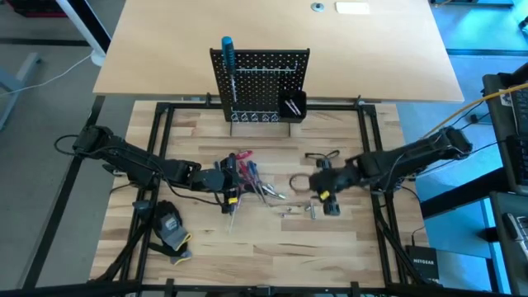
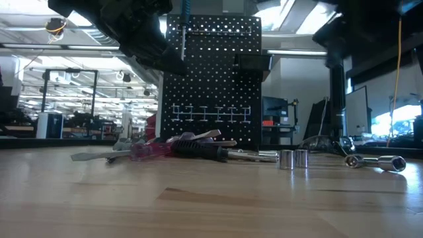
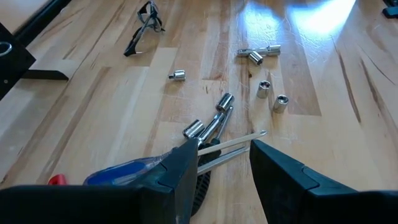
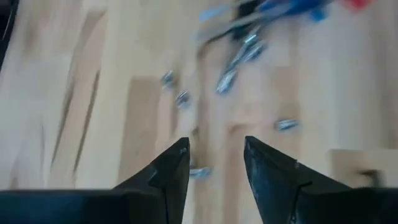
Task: Hang tools onto peg board
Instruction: Put the silver socket into the black bin on the peg board
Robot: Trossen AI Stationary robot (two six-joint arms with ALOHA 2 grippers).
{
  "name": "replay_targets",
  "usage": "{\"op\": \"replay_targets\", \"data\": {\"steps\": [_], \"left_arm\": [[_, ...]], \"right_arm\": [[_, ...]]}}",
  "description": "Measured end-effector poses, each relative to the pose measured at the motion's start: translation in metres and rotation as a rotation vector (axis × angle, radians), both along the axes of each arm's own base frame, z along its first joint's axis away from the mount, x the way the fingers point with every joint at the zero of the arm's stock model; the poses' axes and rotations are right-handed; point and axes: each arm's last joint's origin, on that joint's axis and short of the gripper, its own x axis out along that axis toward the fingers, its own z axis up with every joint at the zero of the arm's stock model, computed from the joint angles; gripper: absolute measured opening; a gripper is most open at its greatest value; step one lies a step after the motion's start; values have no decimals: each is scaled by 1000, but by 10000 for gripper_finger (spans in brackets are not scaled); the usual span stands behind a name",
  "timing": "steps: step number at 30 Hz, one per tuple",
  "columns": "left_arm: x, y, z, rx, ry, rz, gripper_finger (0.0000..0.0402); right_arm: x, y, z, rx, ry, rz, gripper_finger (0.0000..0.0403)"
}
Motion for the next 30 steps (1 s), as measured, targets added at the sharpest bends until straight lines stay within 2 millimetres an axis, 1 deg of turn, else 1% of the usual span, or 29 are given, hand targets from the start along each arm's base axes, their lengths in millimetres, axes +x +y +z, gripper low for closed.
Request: {"op": "replay_targets", "data": {"steps": [5, 15, 19, 24, 30], "left_arm": [[0, 0, 0, 0, -1, 0, 136], [0, 0, 0, 0, -2, 0, 136], [0, 0, 0, 0, -2, 0, 136], [0, 0, 0, 0, -2, 0, 136], [0, 0, 0, 0, -2, 0, 136]], "right_arm": [[4, 14, -27, -32, 85, 60, 154], [26, 21, -72, -120, 236, 145, 154], [34, 25, -91, -113, 286, 162, 154], [41, 27, -107, -120, 318, 162, 154], [46, 29, -115, -118, 310, 162, 154]]}}
